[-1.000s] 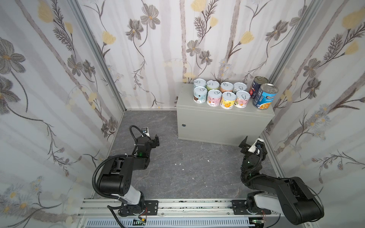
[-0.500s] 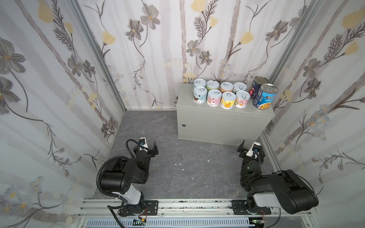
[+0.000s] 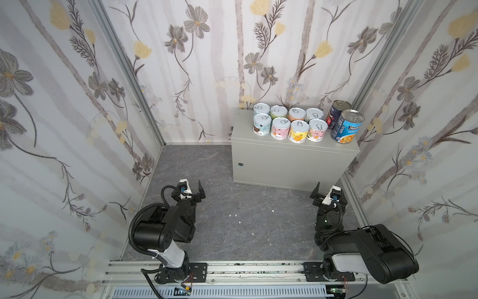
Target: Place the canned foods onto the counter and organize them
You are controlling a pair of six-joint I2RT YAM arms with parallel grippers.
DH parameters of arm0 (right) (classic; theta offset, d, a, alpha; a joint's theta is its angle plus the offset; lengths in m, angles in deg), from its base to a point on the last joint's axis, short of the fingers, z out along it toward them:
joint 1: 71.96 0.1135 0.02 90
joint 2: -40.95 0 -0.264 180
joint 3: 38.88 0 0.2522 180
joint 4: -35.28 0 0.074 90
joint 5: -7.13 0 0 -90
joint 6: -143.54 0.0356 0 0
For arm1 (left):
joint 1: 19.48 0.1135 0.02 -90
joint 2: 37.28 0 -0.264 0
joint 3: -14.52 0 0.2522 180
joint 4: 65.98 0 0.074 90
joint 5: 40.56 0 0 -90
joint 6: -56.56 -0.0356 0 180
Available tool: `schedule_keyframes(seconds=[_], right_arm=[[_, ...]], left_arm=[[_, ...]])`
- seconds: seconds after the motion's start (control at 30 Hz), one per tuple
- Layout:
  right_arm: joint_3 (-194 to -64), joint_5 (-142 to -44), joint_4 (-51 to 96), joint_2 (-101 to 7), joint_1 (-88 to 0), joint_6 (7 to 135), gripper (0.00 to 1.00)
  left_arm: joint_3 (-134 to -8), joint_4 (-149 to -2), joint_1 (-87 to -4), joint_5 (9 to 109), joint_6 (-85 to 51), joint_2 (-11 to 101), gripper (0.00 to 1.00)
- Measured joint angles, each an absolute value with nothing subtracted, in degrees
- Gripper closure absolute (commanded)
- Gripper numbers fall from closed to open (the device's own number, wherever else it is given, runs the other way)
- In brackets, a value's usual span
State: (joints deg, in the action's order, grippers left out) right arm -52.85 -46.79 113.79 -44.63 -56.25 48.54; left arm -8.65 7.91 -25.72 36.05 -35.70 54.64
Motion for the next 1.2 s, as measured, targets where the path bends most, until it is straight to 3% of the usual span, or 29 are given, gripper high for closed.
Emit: schedule_keyframes(seconds=[0.3,0.77,0.97,1.2], right_arm=[[-52.85,-53.04,113.79,-45.86,-58.09,48.0,0.0],[-54.38,-65.08,112.7,-46.36,-65.67,51.62,0.0],[-63.34,-69.59,102.75,-45.64,-68.49,53.7,0.0],[-64.02,-72.43,96.24,-45.64,-69.67,55.54,0.0]], left_arm=[[-13.17,-3.19,-20.3,46.98,-31.87,53.81,0.0],[-13.02,-4.55,-20.8,46.89,-31.5,53.5,0.0],[-13.11,-4.57,-20.76,47.11,-31.3,53.5,0.0],[-13.15,-4.57,-20.65,47.11,-31.26,53.5,0.0]])
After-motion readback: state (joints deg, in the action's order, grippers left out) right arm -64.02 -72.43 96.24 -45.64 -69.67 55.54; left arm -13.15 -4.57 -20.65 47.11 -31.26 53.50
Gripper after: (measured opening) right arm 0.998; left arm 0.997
